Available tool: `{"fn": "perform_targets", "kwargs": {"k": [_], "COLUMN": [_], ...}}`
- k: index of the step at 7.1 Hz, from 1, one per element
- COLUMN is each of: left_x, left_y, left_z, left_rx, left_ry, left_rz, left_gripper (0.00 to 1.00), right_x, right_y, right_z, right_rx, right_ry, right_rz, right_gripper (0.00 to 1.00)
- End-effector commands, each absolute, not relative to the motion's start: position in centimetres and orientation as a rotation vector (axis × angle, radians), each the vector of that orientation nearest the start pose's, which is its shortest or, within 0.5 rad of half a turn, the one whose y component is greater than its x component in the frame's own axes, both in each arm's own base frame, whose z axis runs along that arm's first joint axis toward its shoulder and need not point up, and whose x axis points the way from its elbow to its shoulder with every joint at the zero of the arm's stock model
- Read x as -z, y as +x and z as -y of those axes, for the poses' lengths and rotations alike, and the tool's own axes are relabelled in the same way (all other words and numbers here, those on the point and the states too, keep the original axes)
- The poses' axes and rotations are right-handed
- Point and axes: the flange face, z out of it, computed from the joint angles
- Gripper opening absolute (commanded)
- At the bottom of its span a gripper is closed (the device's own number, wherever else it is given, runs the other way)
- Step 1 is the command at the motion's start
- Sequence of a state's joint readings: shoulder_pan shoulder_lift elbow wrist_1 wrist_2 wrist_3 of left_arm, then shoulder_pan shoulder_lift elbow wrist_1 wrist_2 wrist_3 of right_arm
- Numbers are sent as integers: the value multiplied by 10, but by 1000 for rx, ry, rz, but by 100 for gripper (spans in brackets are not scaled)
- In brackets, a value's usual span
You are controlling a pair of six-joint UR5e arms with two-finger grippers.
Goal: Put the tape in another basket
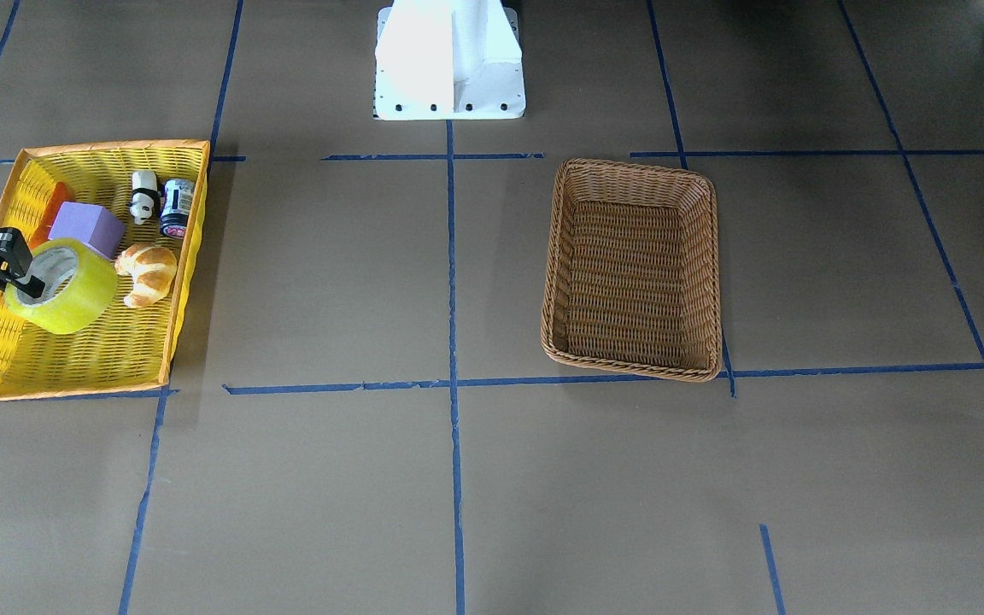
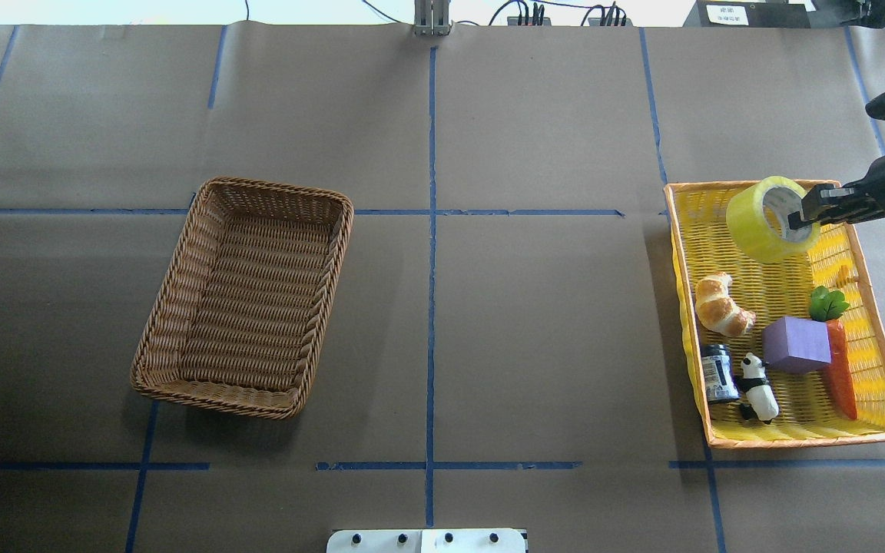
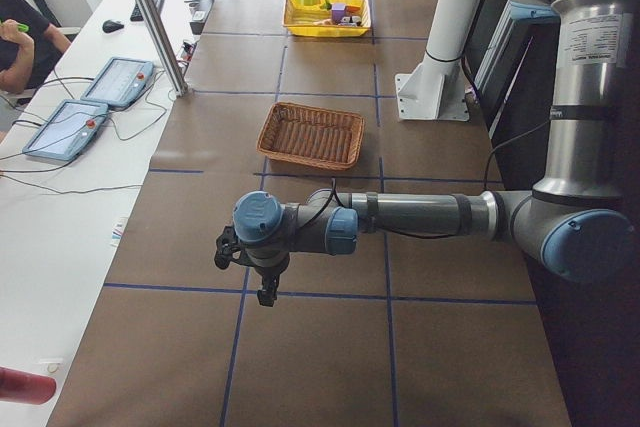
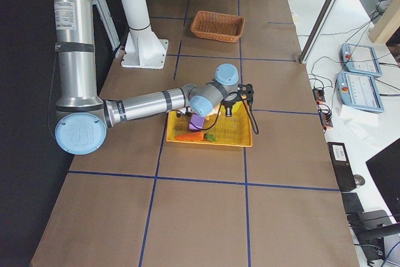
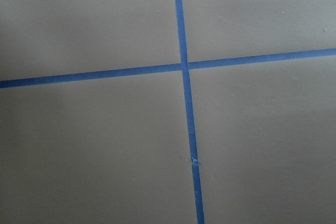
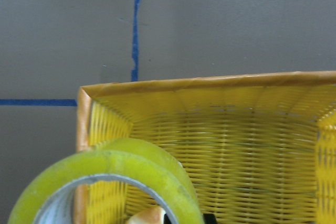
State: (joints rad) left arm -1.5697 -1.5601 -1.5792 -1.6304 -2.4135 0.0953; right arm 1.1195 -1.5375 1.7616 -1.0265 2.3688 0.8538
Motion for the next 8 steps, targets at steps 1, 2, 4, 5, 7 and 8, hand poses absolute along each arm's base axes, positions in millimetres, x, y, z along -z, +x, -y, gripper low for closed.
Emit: {"fn": "perform_targets", "kwargs": {"k": [1, 2, 4, 5, 7, 8], "left_x": [-633, -618, -587, -567, -483, -441], "left_y": [-30, -3, 54, 77, 131, 162], "left_z": [503, 509, 511, 511, 523, 519], "left_rx": [-113, -88, 12, 91, 275, 334], "left_ry": [132, 175, 220, 220, 168, 107], "left_rz": [-844, -866, -946, -1015, -1210, -1298], "left_gripper": [100, 100, 100, 100, 100, 100], "right_x": [-429, -400, -370, -357, -312, -294], "right_y": [-182, -201, -230, -247, -307, -335], "right_z": [493, 492, 475, 462, 440, 418], "right_rx": [-100, -130, -185, -240, -349, -404], "right_ry": [69, 35, 10, 7, -4, -18], "right_rz": [1133, 1172, 1308, 1368, 1507, 1602], "right_gripper": [0, 0, 0, 0, 0, 0]}}
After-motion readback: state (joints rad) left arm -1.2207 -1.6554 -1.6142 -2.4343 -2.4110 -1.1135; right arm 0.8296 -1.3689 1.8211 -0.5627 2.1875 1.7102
